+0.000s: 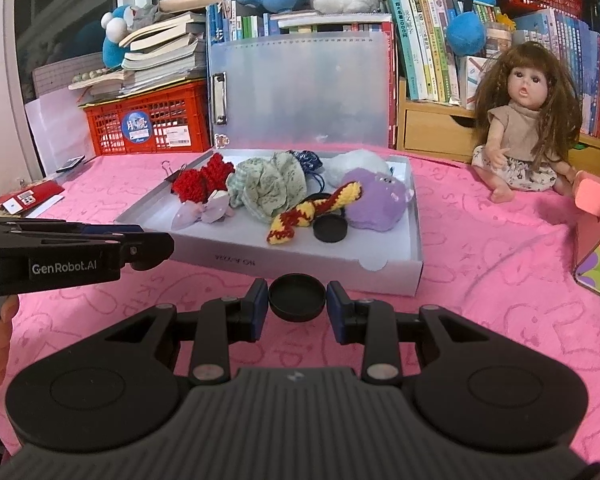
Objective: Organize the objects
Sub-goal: 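Carry the black lid toward the box with left tool while right tool carries its lid, then lower the lid into the box and open the left tool while right tool releases its lid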
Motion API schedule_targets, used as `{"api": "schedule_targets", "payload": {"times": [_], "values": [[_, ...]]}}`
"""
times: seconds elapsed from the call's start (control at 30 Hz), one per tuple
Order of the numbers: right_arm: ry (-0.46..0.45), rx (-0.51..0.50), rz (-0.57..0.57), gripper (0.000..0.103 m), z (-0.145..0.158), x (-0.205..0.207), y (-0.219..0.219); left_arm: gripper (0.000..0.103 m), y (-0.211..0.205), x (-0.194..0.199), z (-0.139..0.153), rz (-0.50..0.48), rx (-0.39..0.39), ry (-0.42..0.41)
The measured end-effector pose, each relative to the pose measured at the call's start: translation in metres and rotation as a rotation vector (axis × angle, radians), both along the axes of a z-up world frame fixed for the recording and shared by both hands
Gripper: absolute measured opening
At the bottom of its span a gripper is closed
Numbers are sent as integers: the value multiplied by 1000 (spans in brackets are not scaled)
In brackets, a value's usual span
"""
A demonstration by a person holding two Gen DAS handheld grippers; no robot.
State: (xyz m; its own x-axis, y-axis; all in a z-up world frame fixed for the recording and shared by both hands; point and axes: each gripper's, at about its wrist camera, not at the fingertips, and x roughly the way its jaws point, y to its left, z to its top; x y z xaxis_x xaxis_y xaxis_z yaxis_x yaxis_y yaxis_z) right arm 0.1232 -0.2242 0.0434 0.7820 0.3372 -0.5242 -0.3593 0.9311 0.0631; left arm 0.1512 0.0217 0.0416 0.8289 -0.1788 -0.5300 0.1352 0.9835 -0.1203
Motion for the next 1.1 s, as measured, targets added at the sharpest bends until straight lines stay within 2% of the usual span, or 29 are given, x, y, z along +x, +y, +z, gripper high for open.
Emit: {"api": "schedule_targets", "payload": {"times": [0.53, 1.1], "values": [[-26, 0, -33, 40, 8, 17, -3, 30, -2, 24, 5, 25, 1, -16], [-26, -29, -83, 40, 5, 45, -4, 30, -7, 60, 0, 47, 16, 17]]}}
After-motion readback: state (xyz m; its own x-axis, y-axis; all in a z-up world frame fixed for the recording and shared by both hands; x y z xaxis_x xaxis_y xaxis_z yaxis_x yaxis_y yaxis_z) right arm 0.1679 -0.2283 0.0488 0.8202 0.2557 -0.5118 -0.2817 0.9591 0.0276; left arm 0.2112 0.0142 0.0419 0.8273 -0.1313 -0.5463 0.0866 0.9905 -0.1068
